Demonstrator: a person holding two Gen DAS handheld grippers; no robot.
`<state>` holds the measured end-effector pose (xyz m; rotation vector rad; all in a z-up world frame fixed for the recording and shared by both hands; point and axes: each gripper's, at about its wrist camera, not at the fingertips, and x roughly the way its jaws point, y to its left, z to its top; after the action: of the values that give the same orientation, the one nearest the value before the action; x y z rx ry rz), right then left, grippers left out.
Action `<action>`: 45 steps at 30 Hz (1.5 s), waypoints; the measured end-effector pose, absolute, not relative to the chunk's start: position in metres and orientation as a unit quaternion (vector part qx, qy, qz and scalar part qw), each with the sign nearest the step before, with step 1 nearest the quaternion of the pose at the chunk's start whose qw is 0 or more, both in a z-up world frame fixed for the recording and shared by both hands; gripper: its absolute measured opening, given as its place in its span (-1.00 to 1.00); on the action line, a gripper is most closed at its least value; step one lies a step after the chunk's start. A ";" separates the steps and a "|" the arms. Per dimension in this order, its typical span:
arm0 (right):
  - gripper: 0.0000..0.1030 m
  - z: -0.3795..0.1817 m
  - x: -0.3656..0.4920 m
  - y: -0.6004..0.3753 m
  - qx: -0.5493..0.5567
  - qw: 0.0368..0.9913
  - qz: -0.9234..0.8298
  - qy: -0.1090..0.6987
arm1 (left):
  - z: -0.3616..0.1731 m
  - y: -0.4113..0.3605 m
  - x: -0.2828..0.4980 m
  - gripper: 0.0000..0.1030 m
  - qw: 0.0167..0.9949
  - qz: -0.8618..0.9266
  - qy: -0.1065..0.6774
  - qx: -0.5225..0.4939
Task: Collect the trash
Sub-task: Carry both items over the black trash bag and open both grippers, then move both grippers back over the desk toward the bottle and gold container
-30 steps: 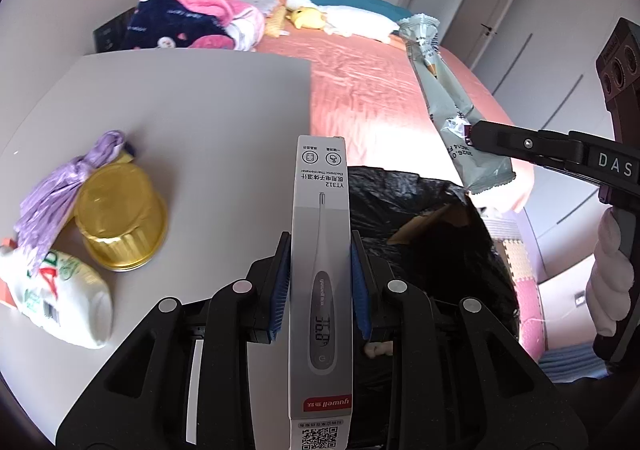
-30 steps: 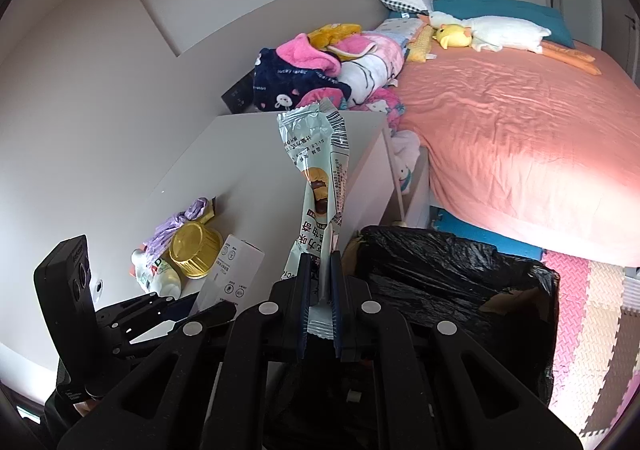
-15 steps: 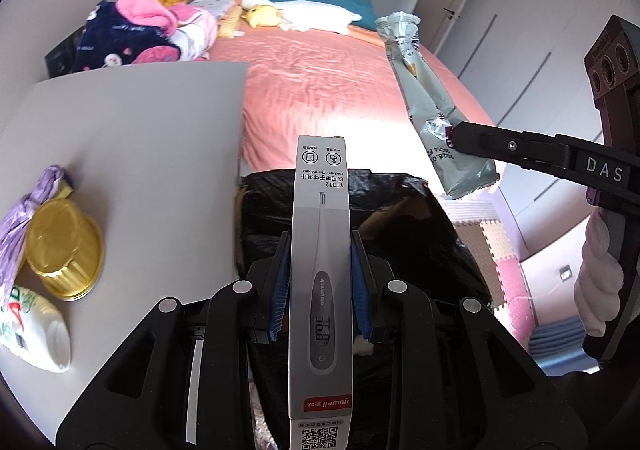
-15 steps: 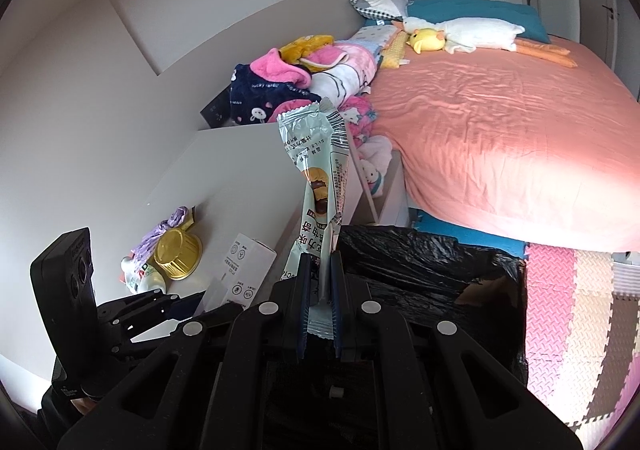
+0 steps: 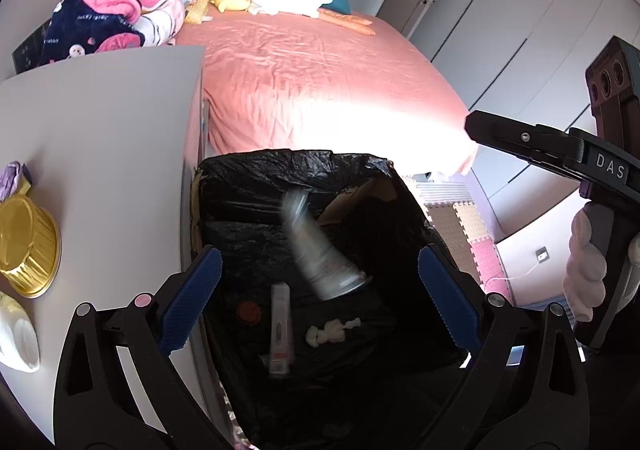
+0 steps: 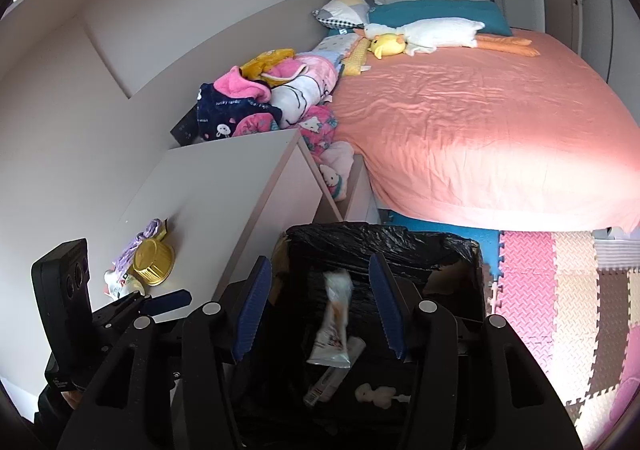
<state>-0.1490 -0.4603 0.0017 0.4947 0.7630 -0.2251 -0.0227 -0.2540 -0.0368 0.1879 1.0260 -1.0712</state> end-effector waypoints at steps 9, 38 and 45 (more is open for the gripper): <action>0.05 0.000 -0.147 -0.457 0.241 0.894 -0.095 0.366 | -0.040 -0.251 -0.030 0.85 0.734 -0.479 0.470 0.103; 0.15 -0.009 -0.069 -0.376 0.162 0.895 0.047 0.413 | -0.052 -0.152 0.005 0.85 0.800 -0.336 0.496 0.040; 0.20 -0.012 -0.048 -0.352 0.139 0.892 0.082 0.423 | -0.052 -0.123 0.014 0.86 0.815 -0.293 0.500 0.014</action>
<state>-0.0484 -0.3520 -0.0122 0.2879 0.8784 0.1706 0.0144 -0.1231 -0.0523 0.0305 1.0661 -0.6241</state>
